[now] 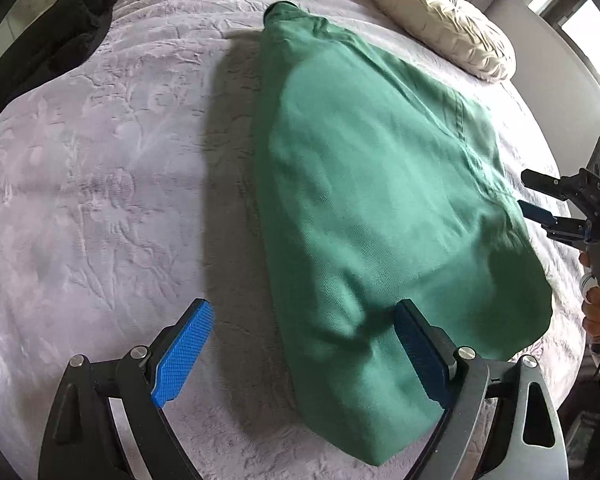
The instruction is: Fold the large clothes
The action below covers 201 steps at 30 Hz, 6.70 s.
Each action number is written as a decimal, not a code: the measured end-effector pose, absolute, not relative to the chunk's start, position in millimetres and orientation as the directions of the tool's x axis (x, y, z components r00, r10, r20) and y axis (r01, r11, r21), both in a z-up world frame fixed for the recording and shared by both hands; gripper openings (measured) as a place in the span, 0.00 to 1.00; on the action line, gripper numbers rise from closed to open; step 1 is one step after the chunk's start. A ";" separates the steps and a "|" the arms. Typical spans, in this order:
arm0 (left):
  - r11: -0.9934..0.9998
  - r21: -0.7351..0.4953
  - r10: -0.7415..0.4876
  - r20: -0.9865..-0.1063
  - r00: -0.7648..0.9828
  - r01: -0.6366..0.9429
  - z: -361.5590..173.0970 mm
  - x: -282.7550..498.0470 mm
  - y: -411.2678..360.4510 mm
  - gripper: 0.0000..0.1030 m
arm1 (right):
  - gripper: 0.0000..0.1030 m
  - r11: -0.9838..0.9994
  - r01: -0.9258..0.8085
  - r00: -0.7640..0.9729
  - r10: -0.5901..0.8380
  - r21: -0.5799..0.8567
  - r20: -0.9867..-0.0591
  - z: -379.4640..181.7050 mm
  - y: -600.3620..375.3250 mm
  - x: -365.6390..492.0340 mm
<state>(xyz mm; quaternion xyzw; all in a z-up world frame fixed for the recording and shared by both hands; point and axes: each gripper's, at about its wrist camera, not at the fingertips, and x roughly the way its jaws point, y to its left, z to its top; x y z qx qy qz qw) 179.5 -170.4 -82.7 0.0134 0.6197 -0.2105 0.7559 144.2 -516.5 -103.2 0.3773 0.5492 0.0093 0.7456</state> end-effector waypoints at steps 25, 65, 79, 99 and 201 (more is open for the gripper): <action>0.846 -0.431 -0.458 -0.889 0.012 0.314 -104.6 198.2 -174.1 0.90 | 0.76 0.655 0.354 0.406 0.535 0.668 -0.741 -133.9 -529.0 161.7; 0.681 -0.621 -0.659 -0.751 -0.044 0.388 -19.8 113.3 -75.1 0.45 | 0.20 0.308 0.246 0.517 0.761 0.919 -0.393 -77.0 -395.8 113.5; 0.794 -0.556 -0.544 -0.830 -0.118 0.246 -97.1 34.5 29.5 0.60 | 0.23 0.353 0.449 0.424 0.724 0.821 -0.544 -147.2 -297.5 60.0; 0.903 -0.303 -0.374 -0.903 0.210 0.303 -90.2 90.5 3.1 0.82 | 0.00 0.821 0.344 0.321 0.354 0.456 -0.879 -129.9 -288.9 66.6; 0.978 -0.039 -0.084 -0.973 0.217 0.203 27.1 29.9 -39.1 0.99 | 0.91 0.945 0.272 0.180 0.136 0.182 -0.974 29.7 -221.1 -15.8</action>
